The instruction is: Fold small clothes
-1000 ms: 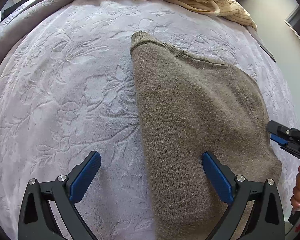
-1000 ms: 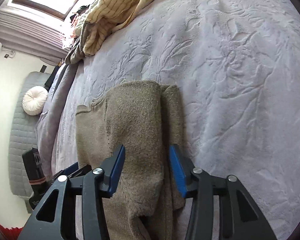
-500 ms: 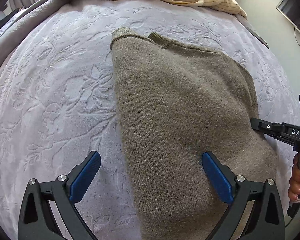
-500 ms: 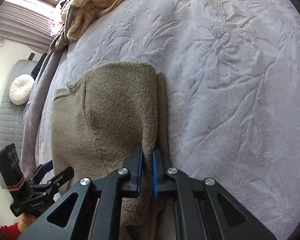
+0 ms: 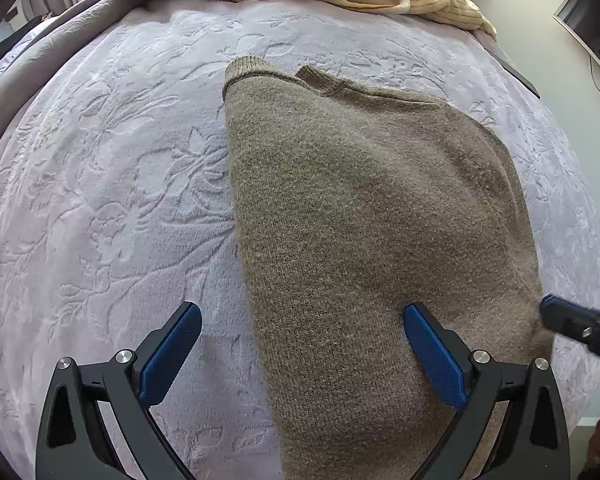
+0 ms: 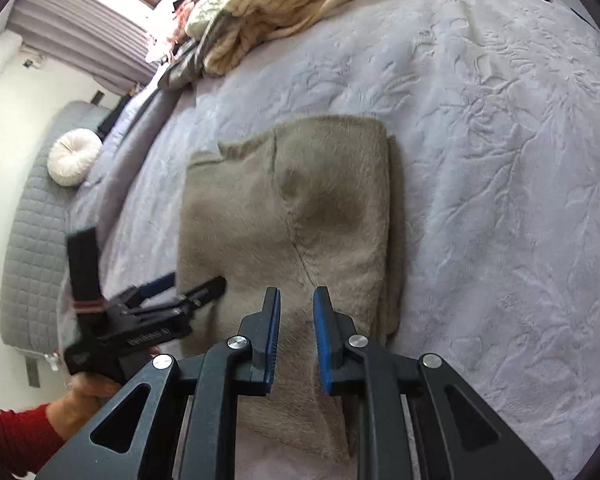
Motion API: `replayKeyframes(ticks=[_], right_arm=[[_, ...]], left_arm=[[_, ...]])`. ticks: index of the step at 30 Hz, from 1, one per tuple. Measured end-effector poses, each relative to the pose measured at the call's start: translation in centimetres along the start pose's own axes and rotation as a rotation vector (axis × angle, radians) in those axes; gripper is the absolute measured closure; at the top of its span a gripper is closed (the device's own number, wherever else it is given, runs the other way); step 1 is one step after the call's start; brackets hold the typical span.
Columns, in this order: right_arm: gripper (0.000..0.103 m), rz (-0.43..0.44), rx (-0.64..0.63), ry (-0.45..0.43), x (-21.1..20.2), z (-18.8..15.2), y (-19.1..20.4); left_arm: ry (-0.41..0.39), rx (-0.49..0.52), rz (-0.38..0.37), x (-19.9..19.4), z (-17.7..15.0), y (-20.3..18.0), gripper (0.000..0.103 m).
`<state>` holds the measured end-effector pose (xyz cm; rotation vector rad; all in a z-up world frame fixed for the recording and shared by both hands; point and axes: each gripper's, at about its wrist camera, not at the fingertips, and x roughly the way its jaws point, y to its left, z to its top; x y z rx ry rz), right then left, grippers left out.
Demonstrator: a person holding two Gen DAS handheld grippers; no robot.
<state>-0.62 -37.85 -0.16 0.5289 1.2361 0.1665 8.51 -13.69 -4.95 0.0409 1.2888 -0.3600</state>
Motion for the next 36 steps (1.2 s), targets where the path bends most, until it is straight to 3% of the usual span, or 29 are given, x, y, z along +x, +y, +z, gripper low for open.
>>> replayKeyframes(ticks=[2,5,17,23,26,30,36], right_arm=[[0.091,-0.061,0.002,0.045,1.9,-0.9,-0.7],[0.092,-0.034,0.042,0.012,2.0,-1.6,-1.5],[0.091,-0.039,0.057,0.015,1.5,-2.2,-1.5],[0.083,0.014,0.113,-0.018,-0.4,-1.8,-2.1],[0.041,0.039,0.142,-0.051,-1.5,-0.9,-3.3],[0.041,0.176,0.212,-0.018,-0.5,0.8,-6.3],[0.041,0.314,0.263,0.119,4.3,2.5,-8.7]], left_arm=[[0.008,0.006,0.0,0.2,0.1,-0.2,0.001],[-0.001,0.012,0.003,0.1,-0.1,-0.2,0.001],[0.002,-0.02,-0.004,0.1,-0.4,0.0,0.001],[0.005,-0.022,-0.01,0.0,-0.3,0.1,0.001],[-0.002,-0.038,-0.115,-0.7,0.4,1.3,0.001],[0.051,-0.102,-0.284,0.1,1.5,3.9,0.001],[0.158,-0.054,-0.455,2.5,2.3,3.1,0.002]])
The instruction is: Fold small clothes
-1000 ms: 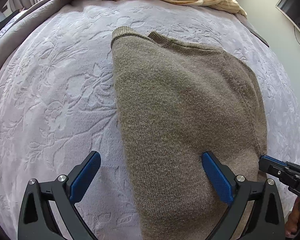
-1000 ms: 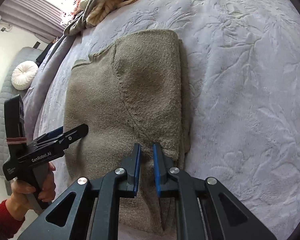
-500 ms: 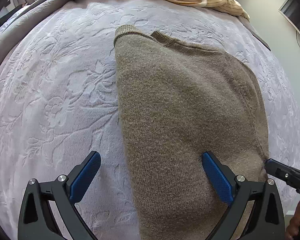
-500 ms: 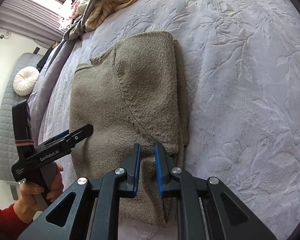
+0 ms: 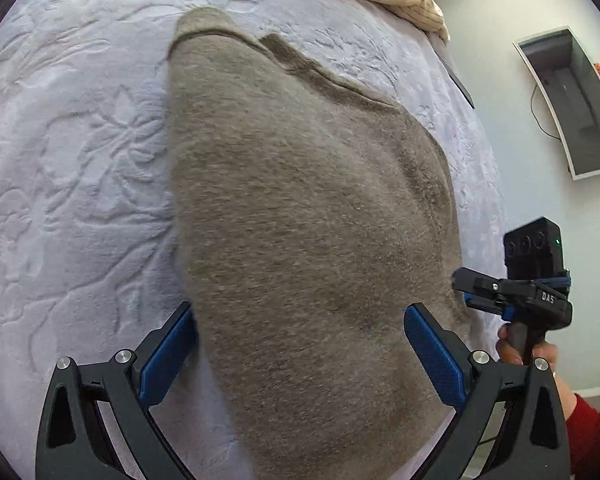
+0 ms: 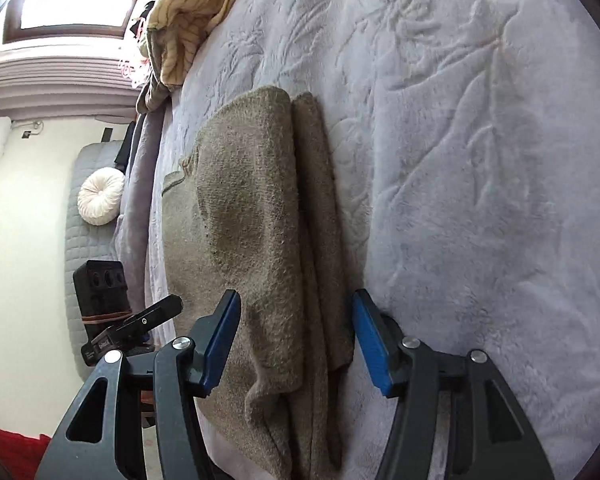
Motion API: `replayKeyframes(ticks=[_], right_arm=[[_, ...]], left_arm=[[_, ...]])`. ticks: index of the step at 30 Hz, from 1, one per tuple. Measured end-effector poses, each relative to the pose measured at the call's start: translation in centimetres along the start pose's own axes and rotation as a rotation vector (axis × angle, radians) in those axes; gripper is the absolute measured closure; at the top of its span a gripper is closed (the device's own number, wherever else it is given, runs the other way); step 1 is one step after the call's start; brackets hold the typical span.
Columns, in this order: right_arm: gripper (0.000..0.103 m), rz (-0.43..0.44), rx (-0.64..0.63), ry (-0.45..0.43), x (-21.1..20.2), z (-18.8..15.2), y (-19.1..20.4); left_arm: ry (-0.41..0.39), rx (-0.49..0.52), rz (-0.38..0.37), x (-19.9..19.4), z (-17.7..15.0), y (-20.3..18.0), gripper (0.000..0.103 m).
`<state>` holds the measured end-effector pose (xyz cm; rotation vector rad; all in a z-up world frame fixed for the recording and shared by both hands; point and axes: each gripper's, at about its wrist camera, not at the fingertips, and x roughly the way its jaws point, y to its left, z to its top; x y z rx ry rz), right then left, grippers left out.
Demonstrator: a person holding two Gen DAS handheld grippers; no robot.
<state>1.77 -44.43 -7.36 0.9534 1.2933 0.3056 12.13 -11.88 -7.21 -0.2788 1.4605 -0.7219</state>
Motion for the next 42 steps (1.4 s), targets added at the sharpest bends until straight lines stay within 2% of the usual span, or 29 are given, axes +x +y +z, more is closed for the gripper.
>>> replayKeyframes(ticks=[1,2,3,4,5,6,7,9,11,16,20,23,25,26,27,28,29,31,32,35,36,37,38,39,42], right_arm=[[0.041,0.018,-0.009,0.018,0.7,0.3,0.1],[0.047,0.024,-0.018,0.036,1.3,0.6,0.3],[0.062,0.015,-0.026,0.053,2.0,0.7,0.6],[0.069,0.009,-0.036,0.065,2.5,0.7,1.0],[0.072,0.01,-0.045,0.066,2.7,0.7,1.5],[0.074,0.009,-0.055,0.058,2.5,0.6,2.0],[0.075,0.033,-0.054,0.049,2.1,0.4,2.4],[0.075,0.124,-0.017,0.027,1.0,-0.2,2.9],[0.075,0.175,0.002,0.013,0.1,-1.0,4.0],[0.075,0.215,-0.017,0.048,-0.2,-4.0,7.8],[0.075,0.245,-0.007,0.088,0.7,-7.4,9.7],[0.075,0.237,-0.028,0.123,2.8,-9.9,10.6],[0.075,0.195,-0.047,0.151,4.8,-11.3,10.8],[0.075,0.147,-0.07,0.162,5.6,-11.9,10.7],[0.075,0.079,-0.096,0.171,6.6,-12.3,10.7],[0.074,-0.001,-0.126,0.166,7.2,-12.6,10.6],[0.068,-0.072,-0.15,0.156,7.5,-12.8,10.4],[0.058,-0.166,-0.145,0.132,7.3,-13.0,9.8],[0.053,-0.206,-0.143,0.12,7.0,-13.1,10.0],[0.053,-0.329,-0.162,0.064,4.9,-13.9,11.6],[0.051,-0.363,-0.171,0.048,4.2,-14.2,12.2],[0.051,-0.392,-0.182,0.033,3.7,-14.6,12.8],[0.051,-0.412,-0.194,0.02,3.4,-14.9,13.7],[0.051,-0.429,-0.204,0.01,3.1,-15.2,14.5],[0.048,-0.468,-0.222,0.006,3.3,-16.0,16.6]], left_arm=[[0.0,0.02,0.005,0.2,0.0,-0.6,0.004],[-0.003,0.041,0.04,0.5,0.0,-1.3,0.009],[-0.007,0.064,0.089,0.6,-0.1,-1.9,0.026],[-0.016,0.075,0.11,0.5,-0.1,-2.3,0.034],[-0.033,0.065,0.104,0.0,-0.2,-2.4,0.041],[-0.049,0.05,0.086,-0.7,-0.4,-2.3,0.054],[-0.06,0.041,0.063,-1.6,-0.5,-2.2,0.057],[-0.072,0.034,0.028,-3.0,-0.8,-2.3,0.059],[-0.075,0.052,0.024,-4.4,-1.4,-3.1,0.06],[-0.079,0.104,0.067,-8.4,-4.4,-4.4,0.06],[-0.077,0.051,0.085,-11.8,-8.1,-2.8,0.059],[-0.081,0.003,0.147,-13.2,-11.5,-0.7,0.059],[-0.081,-0.029,0.202,-13.1,-13.5,1.0,0.059],[-0.083,-0.044,0.25,-12.9,-14.5,2.0,0.059],[-0.09,-0.06,0.308,-12.8,-15.4,3.1,0.059],[-0.095,-0.074,0.33,-12.8,-16.0,3.9,0.059],[-0.1,-0.097,0.312,-13.0,-16.6,4.9,0.057],[-0.114,-0.158,0.299,-13.8,-17.1,5.8,0.044],[-0.122,-0.164,0.324,-14.4,-17.3,5.9,0.043],[-0.129,-0.131,0.437,-15.6,-17.8,4.9,0.043],[-0.119,-0.124,0.465,-15.4,-17.6,4.2,0.037],[-0.113,-0.12,0.479,-15.3,-17.4,3.5,0.018],[-0.122,-0.116,0.49,-15.8,-17.8,3.5,0.011],[-0.136,-0.108,0.507,-15.9,-17.9,2.8,0.007],[-0.132,-0.105,0.518,-16.3,-18.4,1.6,0.007]])
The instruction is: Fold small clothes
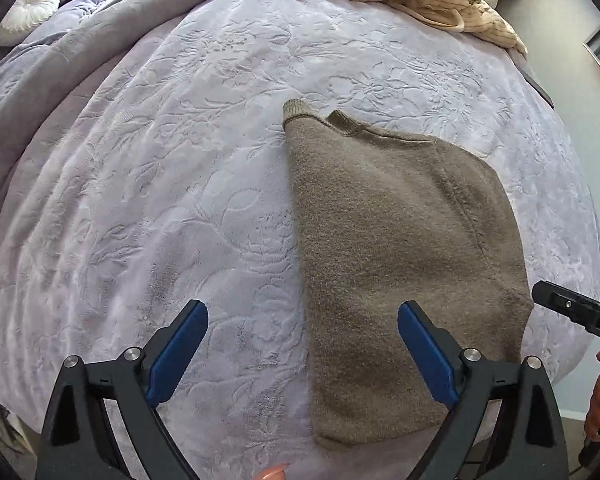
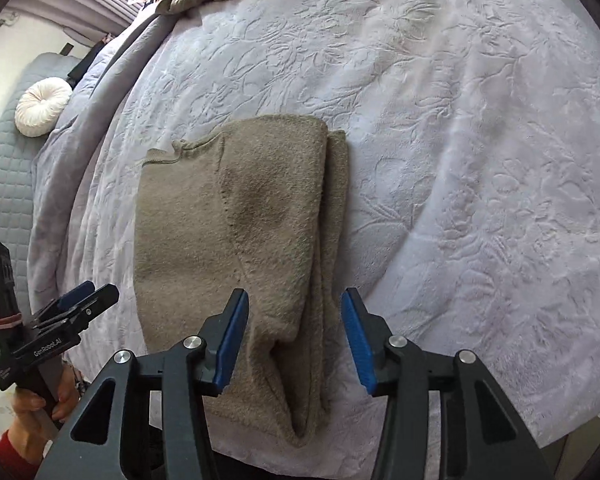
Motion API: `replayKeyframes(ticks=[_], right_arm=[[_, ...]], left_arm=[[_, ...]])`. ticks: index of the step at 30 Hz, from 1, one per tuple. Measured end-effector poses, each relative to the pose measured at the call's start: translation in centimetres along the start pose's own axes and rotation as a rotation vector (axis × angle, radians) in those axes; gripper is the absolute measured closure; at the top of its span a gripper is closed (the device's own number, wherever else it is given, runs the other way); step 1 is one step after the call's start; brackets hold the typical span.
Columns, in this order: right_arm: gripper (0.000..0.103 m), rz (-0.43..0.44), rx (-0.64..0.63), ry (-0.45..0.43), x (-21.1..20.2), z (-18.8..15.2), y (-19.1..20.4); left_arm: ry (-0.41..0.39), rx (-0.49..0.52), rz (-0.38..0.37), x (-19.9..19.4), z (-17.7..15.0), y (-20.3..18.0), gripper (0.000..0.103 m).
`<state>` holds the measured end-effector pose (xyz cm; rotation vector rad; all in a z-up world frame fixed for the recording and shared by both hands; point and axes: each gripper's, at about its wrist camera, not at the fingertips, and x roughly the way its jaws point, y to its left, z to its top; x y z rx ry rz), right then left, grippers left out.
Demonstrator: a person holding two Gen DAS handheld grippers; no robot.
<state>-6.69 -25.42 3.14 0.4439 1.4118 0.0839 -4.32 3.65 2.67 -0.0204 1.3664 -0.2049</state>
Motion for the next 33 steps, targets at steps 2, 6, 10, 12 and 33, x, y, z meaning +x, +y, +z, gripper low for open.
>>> replayKeyframes(ticks=[2,6,10,12,33], right_arm=[[0.032,-0.027,0.001,0.008,-0.3,-0.6,0.8],[0.017,-0.088,-0.022,0.009,-0.5,-1.6,2.2],[0.001,-0.122,-0.003,0.004,-0.8,-2.3,2.5],[0.001,-0.138,0.014,0.0,-1.0,-2.3,2.3],[0.001,-0.213,-0.011,0.011,-1.6,-2.6,3.6]], left_arm=[[0.012,-0.001,0.016,-0.2,-0.3,-0.6,0.007],[0.027,0.0,0.067,-0.5,-0.9,-1.7,0.006],[0.038,-0.031,0.093,-0.8,-1.4,-1.9,0.006],[0.044,-0.042,0.104,-0.9,-1.7,-1.9,0.006],[0.062,-0.029,0.109,-2.1,-2.2,-1.8,0.006]])
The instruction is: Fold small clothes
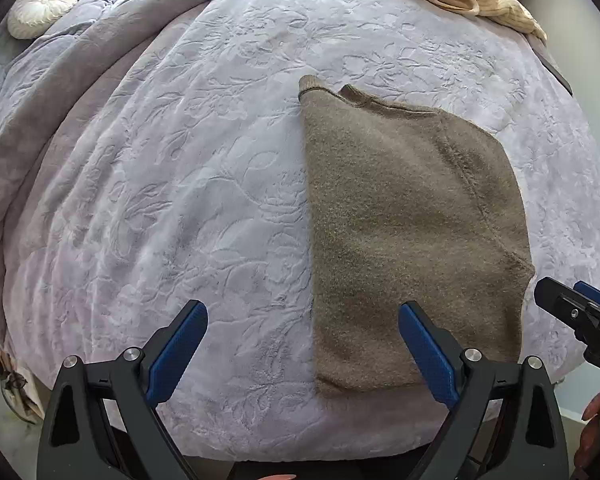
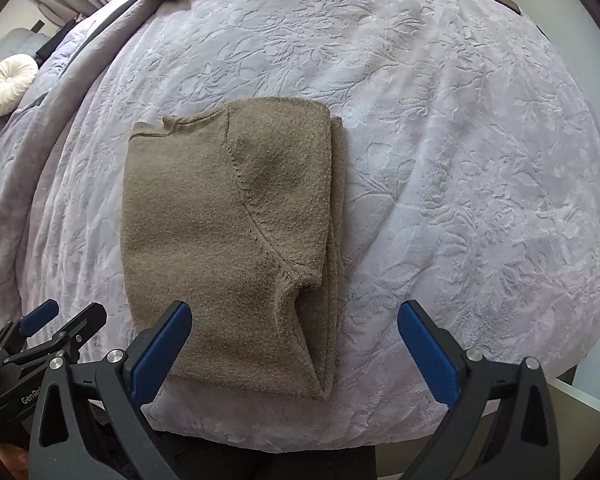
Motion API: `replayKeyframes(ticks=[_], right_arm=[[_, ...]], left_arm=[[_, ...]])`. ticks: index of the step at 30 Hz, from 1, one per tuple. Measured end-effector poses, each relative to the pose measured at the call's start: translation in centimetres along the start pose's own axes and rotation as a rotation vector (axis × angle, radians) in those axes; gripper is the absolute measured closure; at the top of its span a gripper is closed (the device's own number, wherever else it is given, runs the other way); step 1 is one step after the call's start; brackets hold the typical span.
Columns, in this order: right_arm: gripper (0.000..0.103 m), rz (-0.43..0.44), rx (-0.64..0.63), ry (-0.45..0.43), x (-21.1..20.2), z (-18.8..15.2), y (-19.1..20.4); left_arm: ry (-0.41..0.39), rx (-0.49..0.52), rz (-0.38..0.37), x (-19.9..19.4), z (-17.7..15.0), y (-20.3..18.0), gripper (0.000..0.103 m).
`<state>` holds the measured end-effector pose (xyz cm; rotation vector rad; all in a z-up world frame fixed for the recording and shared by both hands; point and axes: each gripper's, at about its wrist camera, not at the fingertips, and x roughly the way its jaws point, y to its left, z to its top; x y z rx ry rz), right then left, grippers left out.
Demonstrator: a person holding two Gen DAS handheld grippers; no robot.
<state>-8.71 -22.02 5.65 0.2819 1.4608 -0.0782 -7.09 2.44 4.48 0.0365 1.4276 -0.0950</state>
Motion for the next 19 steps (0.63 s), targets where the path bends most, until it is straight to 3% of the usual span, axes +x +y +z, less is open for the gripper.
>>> replayKeyframes(ticks=[19], right_arm=[[0.001,-0.02,-0.011,0.014,0.43,0.18,0.84]], left_arm=[[-0.001,0.002,-0.001,0.31,0.34,0.36,0.006]])
